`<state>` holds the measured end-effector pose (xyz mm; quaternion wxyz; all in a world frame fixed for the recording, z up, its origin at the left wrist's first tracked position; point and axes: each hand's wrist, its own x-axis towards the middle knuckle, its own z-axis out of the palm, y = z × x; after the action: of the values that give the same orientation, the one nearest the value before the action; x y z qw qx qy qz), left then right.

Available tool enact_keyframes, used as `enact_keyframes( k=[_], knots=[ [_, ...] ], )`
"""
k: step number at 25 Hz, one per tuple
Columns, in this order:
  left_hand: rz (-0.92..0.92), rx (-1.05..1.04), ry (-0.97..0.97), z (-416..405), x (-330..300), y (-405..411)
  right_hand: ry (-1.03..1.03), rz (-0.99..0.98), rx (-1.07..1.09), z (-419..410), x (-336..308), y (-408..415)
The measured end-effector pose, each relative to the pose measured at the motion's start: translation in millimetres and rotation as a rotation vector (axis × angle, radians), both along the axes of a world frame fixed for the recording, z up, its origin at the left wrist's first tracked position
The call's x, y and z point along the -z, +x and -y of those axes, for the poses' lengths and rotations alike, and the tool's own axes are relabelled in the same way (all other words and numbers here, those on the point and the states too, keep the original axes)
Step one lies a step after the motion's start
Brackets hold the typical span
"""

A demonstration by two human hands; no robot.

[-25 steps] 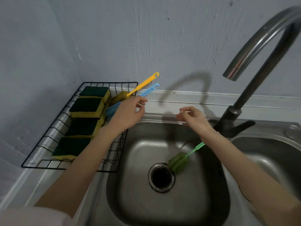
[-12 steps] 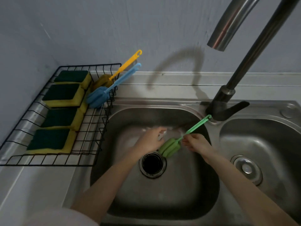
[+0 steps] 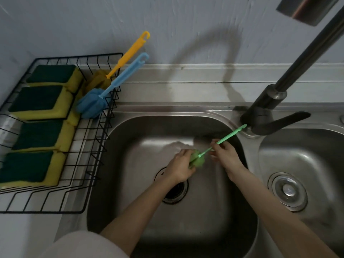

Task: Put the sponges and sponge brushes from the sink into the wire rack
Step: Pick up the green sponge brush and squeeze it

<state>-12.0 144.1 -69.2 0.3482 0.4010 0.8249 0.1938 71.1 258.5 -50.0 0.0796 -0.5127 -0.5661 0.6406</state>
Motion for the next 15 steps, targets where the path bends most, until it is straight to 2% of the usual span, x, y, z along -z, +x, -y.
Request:
enact_keyframes(
  k=[7,15],
  knots=[
    [-0.001,-0.002,0.033,10.6,-16.2,-1.3,-0.01,-0.103,0.049,12.2,-16.3,-2.0],
    [-0.218,-0.08,0.244,37.1,-76.7,-6.4,0.035,-0.382,0.004,33.0,-92.5,-4.0]
  ],
)
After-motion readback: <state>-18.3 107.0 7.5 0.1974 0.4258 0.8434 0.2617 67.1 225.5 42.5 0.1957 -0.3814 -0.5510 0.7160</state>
